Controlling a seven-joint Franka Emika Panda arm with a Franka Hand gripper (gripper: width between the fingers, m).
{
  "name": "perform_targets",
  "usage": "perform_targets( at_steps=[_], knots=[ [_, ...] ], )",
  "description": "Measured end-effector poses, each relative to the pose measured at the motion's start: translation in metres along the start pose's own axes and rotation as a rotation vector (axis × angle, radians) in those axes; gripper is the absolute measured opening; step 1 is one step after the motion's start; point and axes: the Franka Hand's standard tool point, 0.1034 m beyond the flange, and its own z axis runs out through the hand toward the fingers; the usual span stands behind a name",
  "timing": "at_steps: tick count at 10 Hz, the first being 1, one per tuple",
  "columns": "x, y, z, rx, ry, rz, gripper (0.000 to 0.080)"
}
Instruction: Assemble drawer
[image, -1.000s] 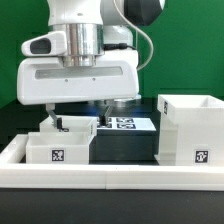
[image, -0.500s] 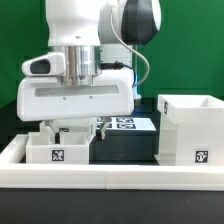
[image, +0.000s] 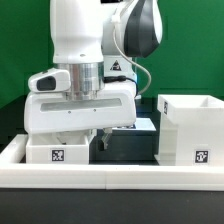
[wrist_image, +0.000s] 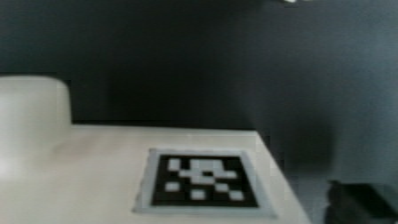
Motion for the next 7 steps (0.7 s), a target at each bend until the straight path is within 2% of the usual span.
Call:
perform_targets(
  at_steps=[1, 2, 3, 4, 5, 6, 7],
  knots=[
    [0.0018, -0.0051, 0.0004, 0.002, 0.0, 0.006, 0.0427],
    [0.0031, -0.0089, 0.0006, 0.002, 0.0, 0.003, 0.0427],
    [0.0035, -0.0102, 0.0007, 0.002, 0.0, -0.001, 0.0244],
    [0.0029, -0.0088, 0.0009, 0.002, -0.001, 0.001, 0.0099],
    [0.0031, -0.0085, 0.0008, 0.001, 0.0, 0.001, 0.0099],
    [0.0036, -0.0084, 0.0004, 0.001, 0.001, 0.0, 0.0041],
    [0.0037, -0.0084, 0.0004, 0.001, 0.001, 0.0, 0.0041]
  ],
)
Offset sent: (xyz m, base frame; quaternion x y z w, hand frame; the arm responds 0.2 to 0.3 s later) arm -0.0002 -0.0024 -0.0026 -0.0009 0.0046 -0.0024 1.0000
